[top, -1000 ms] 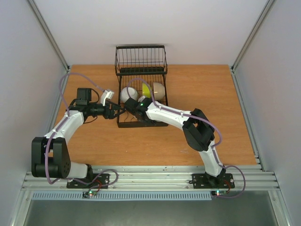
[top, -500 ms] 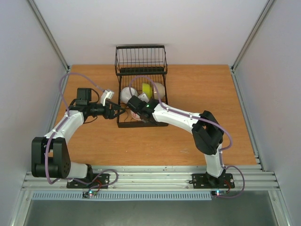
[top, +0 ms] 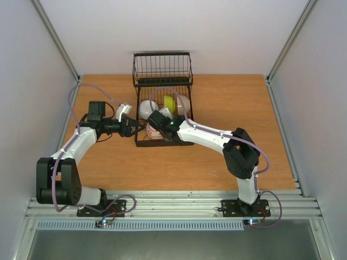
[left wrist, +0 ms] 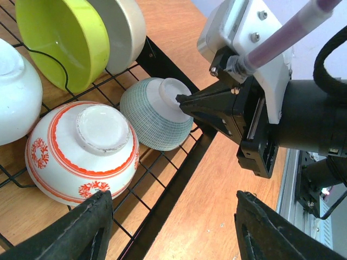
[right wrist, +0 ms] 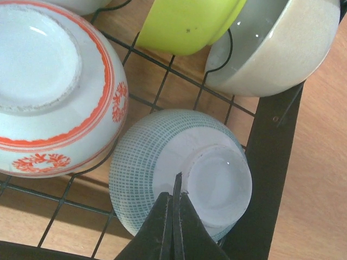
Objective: Load the bowls into the dish rack
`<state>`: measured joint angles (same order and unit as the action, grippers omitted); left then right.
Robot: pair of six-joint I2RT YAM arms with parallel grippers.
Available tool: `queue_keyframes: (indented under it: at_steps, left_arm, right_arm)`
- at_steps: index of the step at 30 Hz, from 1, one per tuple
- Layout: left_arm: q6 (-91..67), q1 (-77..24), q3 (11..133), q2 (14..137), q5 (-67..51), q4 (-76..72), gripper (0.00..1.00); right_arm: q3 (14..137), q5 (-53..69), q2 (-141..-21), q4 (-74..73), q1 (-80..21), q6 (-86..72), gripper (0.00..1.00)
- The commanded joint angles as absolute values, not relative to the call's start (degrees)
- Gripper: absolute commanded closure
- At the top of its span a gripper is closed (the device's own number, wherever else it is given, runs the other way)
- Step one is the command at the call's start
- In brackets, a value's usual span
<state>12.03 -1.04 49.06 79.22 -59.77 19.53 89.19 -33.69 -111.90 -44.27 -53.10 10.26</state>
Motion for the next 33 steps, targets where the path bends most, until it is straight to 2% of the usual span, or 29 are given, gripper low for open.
queue_keyframes:
  at_steps: [1, 6, 8, 9, 12, 15, 21, 29, 33]
  left_arm:
    - [12.7, -1.1, 49.8, 77.8, -59.9, 18.5, 0.38]
    - [11.9, -1.1, 49.2, 76.7, -54.9, 16.7, 0.38]
    - [10.4, -1.1, 48.4, 76.1, -50.9, 14.5, 0.38]
    - [9.1, -1.1, 48.0, 75.9, -48.4, 13.1, 0.38]
    - [5.8, -1.1, 47.6, 76.0, -40.9, 10.5, 0.38]
    - [4.2, -1.0, 47.9, 76.8, -35.4, 9.7, 0.38]
    - [2.4, -0.8, 48.3, 78.5, -30.9, 8.6, 0.38]
    - [-1.0, -0.7, 46.7, 79.9, -24.2, 4.1, 0.39]
    - [-2.2, -0.7, 44.4, 78.8, -20.4, 0.7, 0.4]
  right_arm:
    - [86.8, -34.6, -107.9, -41.6, -53.4, 9.1, 0.99]
    - [80.1, -32.0, -100.3, -36.8, -53.2, 9.1, 0.99]
    - [76.6, -28.2, -96.8, -34.9, -52.4, 8.6, 0.95]
    - [74.4, -26.6, -95.3, -34.2, -51.9, 7.7, 0.89]
    - [69.9, -23.5, -91.1, -32.4, -49.8, 5.6, 0.48]
    - [67.0, -22.8, -88.4, -31.8, -47.7, 4.3, 0.34]
    - [64.2, -24.0, -85.7, -32.2, -45.4, 3.3, 0.21]
    - [57.5, -13.6, -81.6, -26.6, -37.1, 1.3, 0.19]
    - [55.9, -12.6, -80.5, -25.3, -34.4, 1.3, 0.18]
